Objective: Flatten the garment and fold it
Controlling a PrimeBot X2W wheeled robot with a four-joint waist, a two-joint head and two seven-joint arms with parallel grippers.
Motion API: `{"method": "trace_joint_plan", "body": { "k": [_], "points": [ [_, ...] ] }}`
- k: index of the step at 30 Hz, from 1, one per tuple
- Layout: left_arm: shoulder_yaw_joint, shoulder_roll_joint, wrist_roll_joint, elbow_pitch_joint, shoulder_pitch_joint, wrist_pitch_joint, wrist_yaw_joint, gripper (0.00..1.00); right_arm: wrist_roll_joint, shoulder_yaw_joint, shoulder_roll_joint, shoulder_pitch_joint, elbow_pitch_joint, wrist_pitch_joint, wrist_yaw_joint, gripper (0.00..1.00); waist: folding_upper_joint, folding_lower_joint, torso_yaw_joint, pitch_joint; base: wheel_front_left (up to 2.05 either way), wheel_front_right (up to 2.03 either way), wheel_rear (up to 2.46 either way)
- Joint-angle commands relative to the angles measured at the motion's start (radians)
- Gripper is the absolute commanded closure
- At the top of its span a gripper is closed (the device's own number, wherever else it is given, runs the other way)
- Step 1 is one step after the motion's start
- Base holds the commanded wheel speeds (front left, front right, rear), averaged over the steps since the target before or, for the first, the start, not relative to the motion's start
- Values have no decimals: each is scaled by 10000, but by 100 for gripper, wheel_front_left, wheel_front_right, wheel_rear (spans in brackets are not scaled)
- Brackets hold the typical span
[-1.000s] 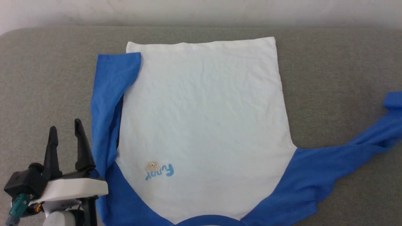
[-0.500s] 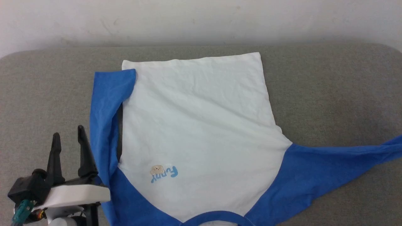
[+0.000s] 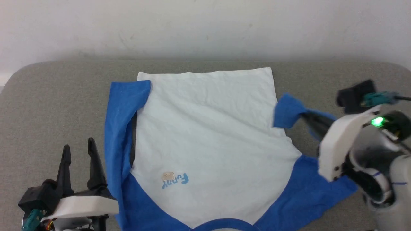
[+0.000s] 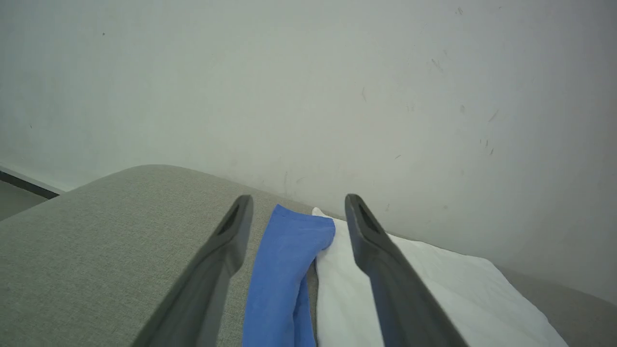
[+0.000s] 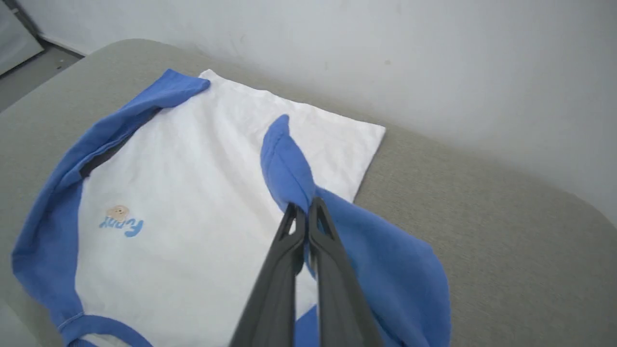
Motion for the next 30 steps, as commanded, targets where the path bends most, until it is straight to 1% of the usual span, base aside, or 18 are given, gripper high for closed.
{"method": "trace_joint_plan", "body": {
  "k": [1,5,10,14,18,19,20,22,25,26,28,30],
  "points": [
    [-56,-13,-19,22,165,-47,26,0,285,686,345,-168,-62,-20,-9,100,0,1,143,-79,0,0,0],
    [-164,-13,-13,64,134,-47,-15,0,648,2184,929,-598,396,-191,-9,100,0,1,385,-76,0,0,0],
    [-268,-14,-25,127,55,-47,-17,0,1060,3920,1632,-1246,1550,-529,-9,100,0,1,772,-15,0,0,0],
    [-329,-15,-63,175,49,-47,-3,0,1371,5078,1935,-1683,2598,-806,-9,100,0,1,1083,60,0,0,0],
    [-346,-16,-116,170,64,-47,30,0,1567,6051,1932,-1937,3598,-721,-9,100,0,1,1289,149,0,0,0],
    [-350,-16,-130,180,71,-47,39,0,1674,6267,1918,-1977,3762,-671,-9,87,0,1,1317,167,0,0,0],
    [-351,-16,-139,191,81,-47,49,0,1849,6450,1919,-2012,3849,-675,-9,0,0,1,1328,174,0,0,0],
    [-330,-16,-164,206,110,-47,83,0,2257,6587,1911,-2074,3893,-792,-9,0,0,1,1304,205,0,0,0],
    [-279,-17,-186,193,157,-47,118,0,2640,6302,1793,-2270,3705,-1265,-9,0,0,1,1177,225,0,0,0],
    [-279,-17,-186,193,157,-47,118,0,2640,6302,1793,-2270,3705,-1265,-9,0,0,1,1177,225,0,0,0],
    [-278,-16,-190,205,156,-47,128,0,2841,5703,1707,-2313,3520,-1738,-9,0,0,1,1068,214,0,0,0],
    [-282,-12,-188,213,153,-47,133,0,2859,4866,1576,-2301,3313,-2273,-9,0,0,1,950,197,0,0,0]
  ]
}}
